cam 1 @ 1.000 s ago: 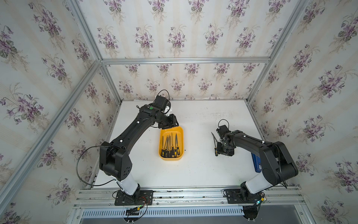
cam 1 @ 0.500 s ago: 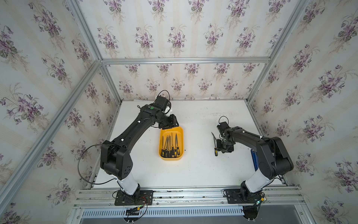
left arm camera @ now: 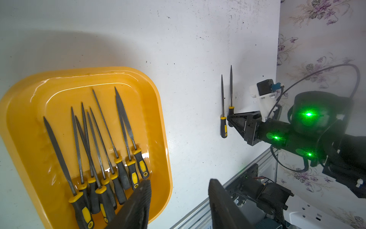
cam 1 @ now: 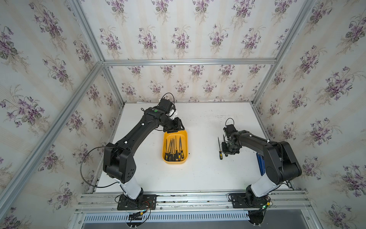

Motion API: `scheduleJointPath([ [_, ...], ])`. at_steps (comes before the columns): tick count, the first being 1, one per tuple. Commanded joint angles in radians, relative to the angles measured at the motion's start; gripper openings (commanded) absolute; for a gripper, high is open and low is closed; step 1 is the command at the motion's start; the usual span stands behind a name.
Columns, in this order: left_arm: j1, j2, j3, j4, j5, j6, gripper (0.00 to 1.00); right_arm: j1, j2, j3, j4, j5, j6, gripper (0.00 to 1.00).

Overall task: Put the file tool into the storage box
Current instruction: Pick up the file tool from the center of the board.

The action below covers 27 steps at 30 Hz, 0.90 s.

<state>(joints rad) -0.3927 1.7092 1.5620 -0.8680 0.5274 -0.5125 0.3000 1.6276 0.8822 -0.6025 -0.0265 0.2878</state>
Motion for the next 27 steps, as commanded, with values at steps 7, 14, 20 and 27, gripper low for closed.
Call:
scheduleJointPath([
  [7, 0.0, -0.007, 0.015, 0.035, 0.065, -0.007, 0.52, 0.003, -0.147, -0.023, -0.014, -0.217, -0.038, 0.0],
  [14, -0.007, -0.023, 0.013, 0.158, 0.199, -0.115, 0.54, 0.004, -0.351, -0.02, -0.036, -0.36, -0.036, 0.0],
  [20, -0.075, -0.001, 0.016, 0.321, 0.273, -0.269, 0.55, 0.007, -0.481, -0.036, 0.037, -0.503, 0.057, 0.0],
  [27, -0.203, 0.093, 0.112, 0.342, 0.169, -0.326, 0.6, 0.08, -0.51, -0.045, 0.104, -0.52, 0.146, 0.0],
])
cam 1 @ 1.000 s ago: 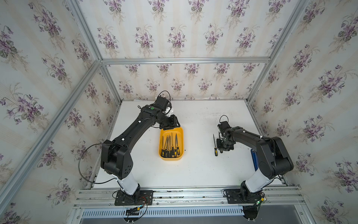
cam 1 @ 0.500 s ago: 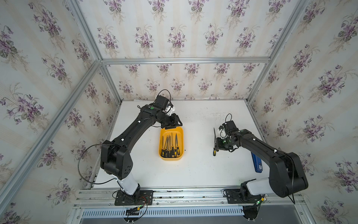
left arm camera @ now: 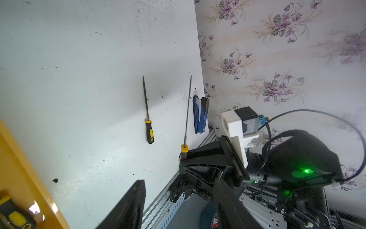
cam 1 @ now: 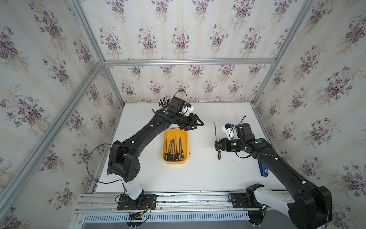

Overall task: Put the file tool into the storage box
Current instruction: Pick up the file tool from the center of the board, then place the file tool in the storage box.

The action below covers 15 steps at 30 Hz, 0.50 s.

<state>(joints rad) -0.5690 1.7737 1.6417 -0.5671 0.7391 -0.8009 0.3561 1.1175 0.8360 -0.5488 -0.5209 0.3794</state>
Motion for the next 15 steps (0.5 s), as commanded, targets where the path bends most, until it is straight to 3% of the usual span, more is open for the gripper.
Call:
scheduleJointPath([
  [1, -0.037, 0.043, 0.043, 0.037, -0.054, -0.04, 0.6, 0.033, 0.002, 0.0, 0.053, -0.024, 0.06, 0.0],
  [15, -0.102, 0.172, 0.163, -0.065, -0.203, 0.016, 0.56, 0.111, -0.001, -0.009, 0.098, -0.02, 0.121, 0.0],
])
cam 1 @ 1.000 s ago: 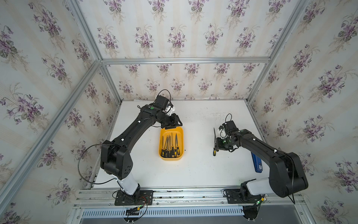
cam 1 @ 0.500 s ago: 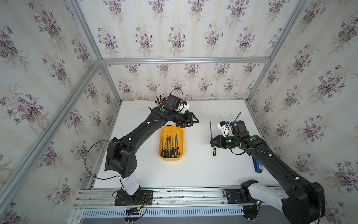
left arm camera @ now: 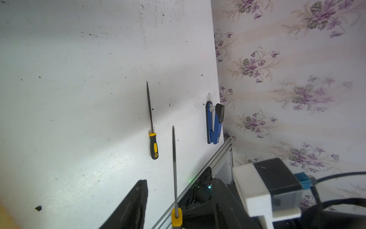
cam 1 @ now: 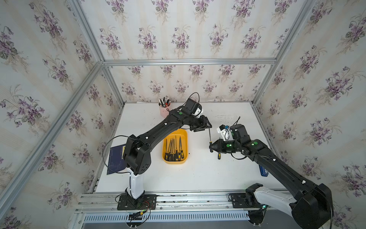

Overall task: Put the file tool into the storage box
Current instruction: Place the file tool in the storage box.

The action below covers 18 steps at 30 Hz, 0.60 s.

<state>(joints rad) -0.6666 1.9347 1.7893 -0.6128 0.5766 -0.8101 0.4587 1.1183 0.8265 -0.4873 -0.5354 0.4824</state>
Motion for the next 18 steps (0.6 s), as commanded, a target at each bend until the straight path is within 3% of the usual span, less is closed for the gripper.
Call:
scheduleJointPath([
  [1, -0.007, 0.019, 0.028, -0.042, -0.06, 0.029, 0.52, 0.013, -0.002, 0.0, 0.041, -0.008, 0.02, 0.0],
  [6, -0.011, 0.052, 0.063, -0.076, -0.085, 0.041, 0.44, 0.032, 0.003, -0.007, 0.056, -0.012, 0.034, 0.0],
  [16, -0.014, 0.075, 0.094, -0.135, -0.122, 0.079, 0.01, 0.058, 0.026, -0.016, 0.08, -0.01, 0.043, 0.0],
  [18, -0.014, 0.073, 0.101, -0.157, -0.132, 0.097, 0.0, 0.06, 0.033, -0.014, 0.083, -0.012, 0.041, 0.0],
])
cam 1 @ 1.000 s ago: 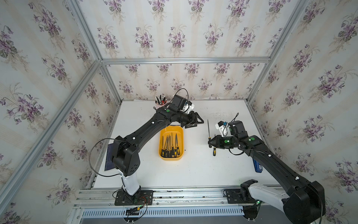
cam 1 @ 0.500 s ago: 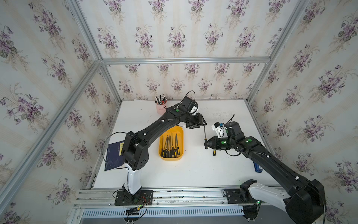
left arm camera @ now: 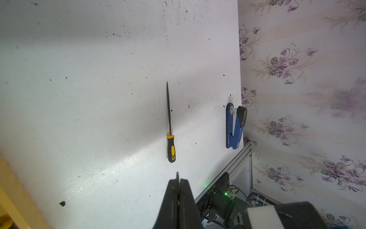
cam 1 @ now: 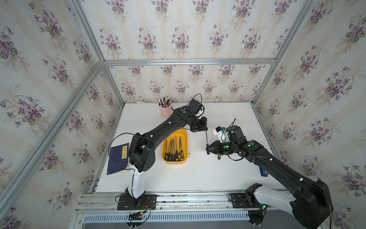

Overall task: Put the file tool into the storage box
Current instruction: Place the file tool in the storage box.

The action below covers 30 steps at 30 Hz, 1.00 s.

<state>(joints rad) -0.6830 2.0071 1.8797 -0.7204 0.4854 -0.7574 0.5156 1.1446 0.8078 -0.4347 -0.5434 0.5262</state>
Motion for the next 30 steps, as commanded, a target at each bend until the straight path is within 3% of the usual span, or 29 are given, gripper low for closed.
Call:
scheduleJointPath([
  [1, 0.004, -0.003, 0.012, -0.06, -0.047, 0.055, 0.0, 0.003, 0.01, 0.008, 0.029, -0.005, -0.004, 0.04],
  [2, 0.006, -0.006, 0.01, -0.067, -0.046, 0.062, 0.0, 0.003, 0.012, 0.01, 0.031, -0.009, -0.005, 0.14],
  [3, 0.009, -0.011, 0.007, -0.073, -0.045, 0.071, 0.0, 0.003, 0.015, 0.014, 0.03, -0.01, -0.008, 0.34],
  [5, 0.019, -0.024, 0.002, -0.094, -0.047, 0.089, 0.0, 0.003, 0.017, 0.028, 0.014, 0.013, -0.017, 0.62],
  [8, 0.054, -0.065, -0.035, -0.118, -0.051, 0.119, 0.0, 0.001, 0.009, 0.054, -0.02, 0.048, -0.039, 0.78],
  [20, 0.263, -0.194, -0.204, -0.211, -0.107, 0.272, 0.0, -0.019, 0.012, 0.056, -0.042, 0.055, -0.063, 0.81],
  [30, 0.308, -0.141, -0.257, -0.195, -0.212, 0.327, 0.0, -0.018, -0.006, 0.031, -0.044, 0.062, -0.06, 0.8],
])
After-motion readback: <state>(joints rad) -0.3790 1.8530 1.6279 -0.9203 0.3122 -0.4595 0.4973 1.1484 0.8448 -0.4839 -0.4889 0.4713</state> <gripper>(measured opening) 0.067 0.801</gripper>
